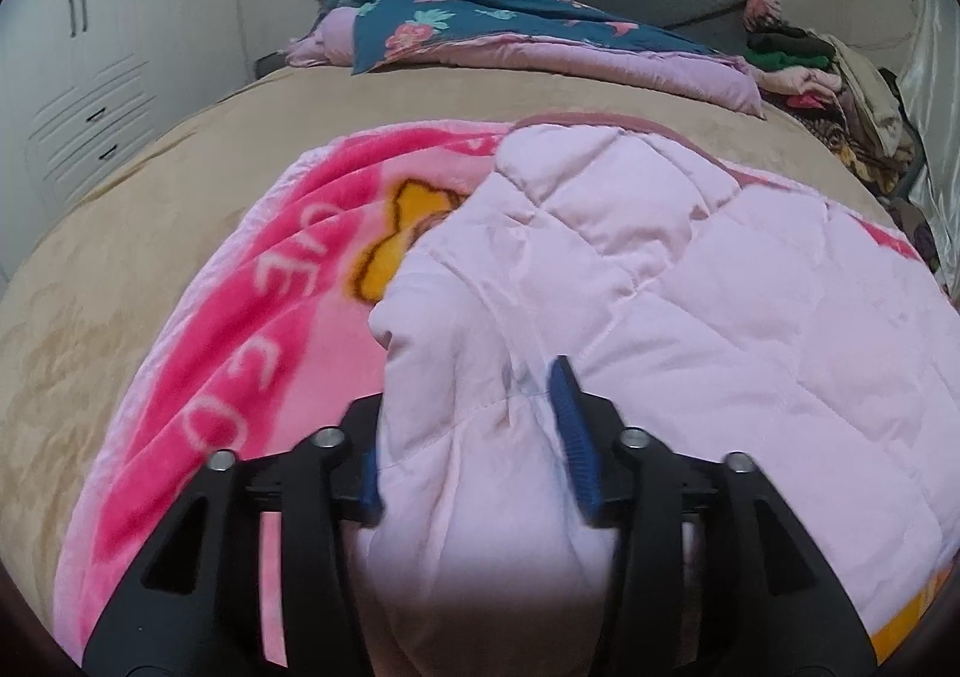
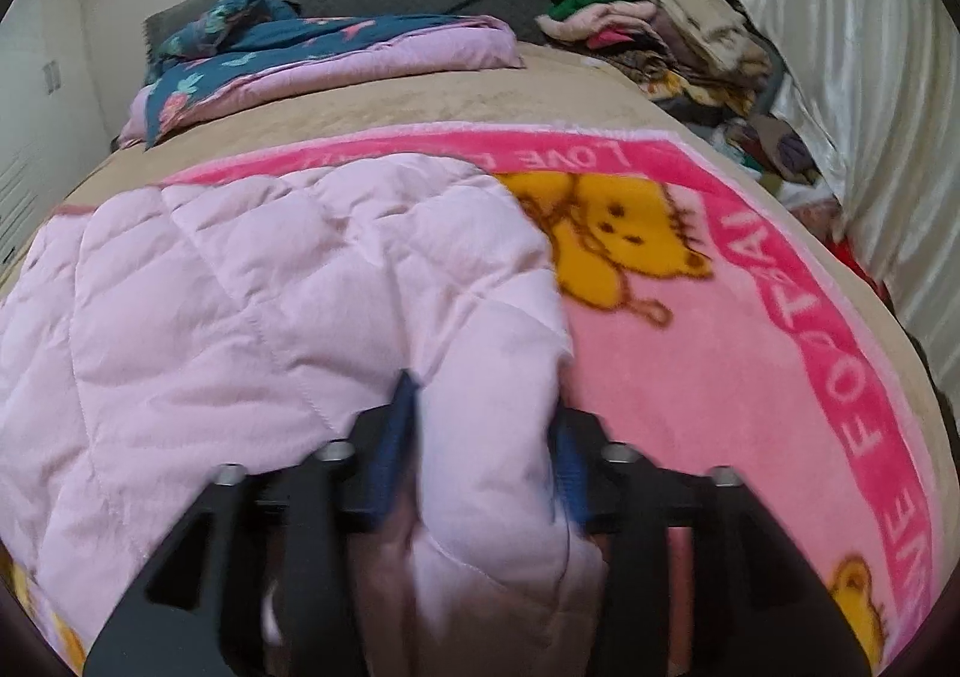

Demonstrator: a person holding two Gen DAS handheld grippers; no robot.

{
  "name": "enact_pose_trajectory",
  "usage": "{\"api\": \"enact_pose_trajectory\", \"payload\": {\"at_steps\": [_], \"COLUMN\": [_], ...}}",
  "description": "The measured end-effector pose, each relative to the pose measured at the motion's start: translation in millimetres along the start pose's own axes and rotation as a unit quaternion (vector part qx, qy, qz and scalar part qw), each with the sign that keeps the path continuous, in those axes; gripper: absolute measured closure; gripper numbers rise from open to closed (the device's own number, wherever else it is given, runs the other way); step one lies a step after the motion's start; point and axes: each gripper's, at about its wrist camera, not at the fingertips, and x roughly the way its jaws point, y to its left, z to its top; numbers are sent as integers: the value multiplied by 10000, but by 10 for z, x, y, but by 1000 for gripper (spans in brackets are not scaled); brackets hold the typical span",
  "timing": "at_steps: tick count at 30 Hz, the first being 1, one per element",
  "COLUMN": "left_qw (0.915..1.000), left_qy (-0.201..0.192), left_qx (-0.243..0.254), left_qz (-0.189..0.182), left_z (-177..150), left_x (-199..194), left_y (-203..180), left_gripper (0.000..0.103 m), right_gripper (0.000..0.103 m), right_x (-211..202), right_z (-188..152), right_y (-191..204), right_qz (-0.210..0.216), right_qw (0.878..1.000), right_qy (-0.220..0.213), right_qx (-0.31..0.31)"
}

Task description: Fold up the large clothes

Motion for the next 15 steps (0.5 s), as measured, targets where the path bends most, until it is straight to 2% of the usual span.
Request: {"api": "enact_pose_trajectory", "payload": {"at_steps": [1, 2, 5, 7, 9, 11, 15], "left_qw": [10000, 10000, 9999, 9997, 9995, 9992, 9982], "left_qy": [2, -6, -47, -92, -124, -103, -18], "left_qx": [-36, -86, -156, -214, -298, -386, -567], "left_qz": [-3, -14, -45, -40, -34, -87, -187], "left_z": [-4, -12, -52, -95, -140, -190, -287], "left_x": [-41, -82, -199, -305, -405, -482, -567], "left_y": [23, 47, 93, 116, 138, 153, 194], "left_gripper": [45, 40, 32, 19, 13, 10, 10], "right_gripper": [24, 21, 7, 6, 5, 4, 4], "right_x": [-54, -149, -389, -525, -669, -795, -963], "right_z": [-6, -29, -114, -183, -263, -355, -519], "right_y": [-26, -69, -143, -171, -208, -233, -240], "right_qz": [30, 123, 281, 436, 576, 694, 887], "right_qw": [10000, 9997, 9988, 9978, 9965, 9950, 9928], "right_qy": [-48, -135, -303, -354, -392, -431, -372], "right_qx": [57, 139, 280, 365, 472, 576, 710]}}
